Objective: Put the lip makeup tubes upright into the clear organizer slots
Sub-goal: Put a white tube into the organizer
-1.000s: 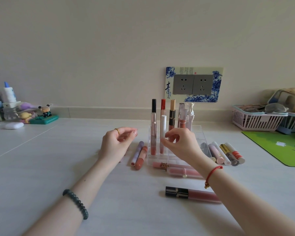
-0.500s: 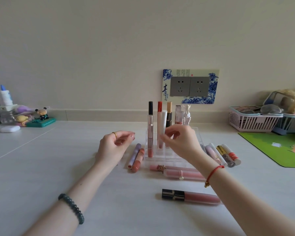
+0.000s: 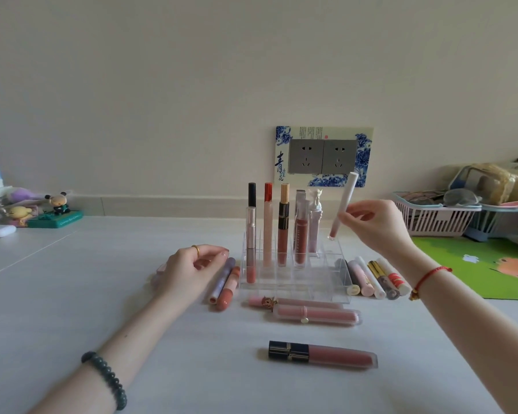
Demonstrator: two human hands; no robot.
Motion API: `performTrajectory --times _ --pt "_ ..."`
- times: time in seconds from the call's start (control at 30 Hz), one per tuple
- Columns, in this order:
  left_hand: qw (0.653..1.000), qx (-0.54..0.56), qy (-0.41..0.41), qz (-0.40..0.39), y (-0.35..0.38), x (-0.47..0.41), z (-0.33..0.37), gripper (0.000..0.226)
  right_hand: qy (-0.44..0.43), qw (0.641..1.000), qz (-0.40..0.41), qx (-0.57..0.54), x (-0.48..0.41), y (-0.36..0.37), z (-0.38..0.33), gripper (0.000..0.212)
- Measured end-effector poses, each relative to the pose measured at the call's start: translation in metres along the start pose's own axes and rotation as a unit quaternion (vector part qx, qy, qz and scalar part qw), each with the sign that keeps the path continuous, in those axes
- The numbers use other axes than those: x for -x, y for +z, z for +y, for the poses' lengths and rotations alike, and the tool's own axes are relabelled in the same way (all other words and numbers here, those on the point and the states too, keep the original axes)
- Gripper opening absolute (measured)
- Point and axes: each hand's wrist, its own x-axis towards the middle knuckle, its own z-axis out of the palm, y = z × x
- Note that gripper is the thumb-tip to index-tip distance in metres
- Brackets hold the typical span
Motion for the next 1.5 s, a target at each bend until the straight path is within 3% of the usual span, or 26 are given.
performTrajectory --times 0.1,0.27,0.43,0.63,0.73,0.93,1.5 --pt "1.000 -0.007 0.004 0.001 0.000 -0.001 -0.001 0.034 -0.005 1.000 0.001 0.011 -0.005 0.007 0.007 0.013" --pt "1.000 0.001 0.012 -0.008 0.003 0.000 0.003 0.004 -0.011 1.000 0.003 0.011 -0.012 0.014 0.009 0.015" --pt "1.000 0.001 0.009 -0.004 0.001 -0.002 0.000 0.021 -0.003 1.000 -0.008 0.026 -0.011 0.020 0.018 0.015" --pt "1.000 -0.001 0.009 -0.004 0.001 -0.003 -0.001 0.014 0.015 0.999 -0.024 0.047 -0.002 0.027 0.024 0.016" --pt "1.000 -0.007 0.006 -0.001 0.001 -0.003 -0.002 0.021 0.020 0.999 -0.023 0.043 0.001 0.029 0.025 0.016" --pt "1.000 -0.003 0.020 0.001 0.001 -0.002 -0.001 0.005 0.018 0.999 -0.012 0.043 0.001 0.029 0.025 0.014" --pt "0.999 0.005 0.043 0.001 0.002 0.000 0.001 0.012 0.017 0.998 -0.028 0.047 0.002 0.030 0.025 0.016"
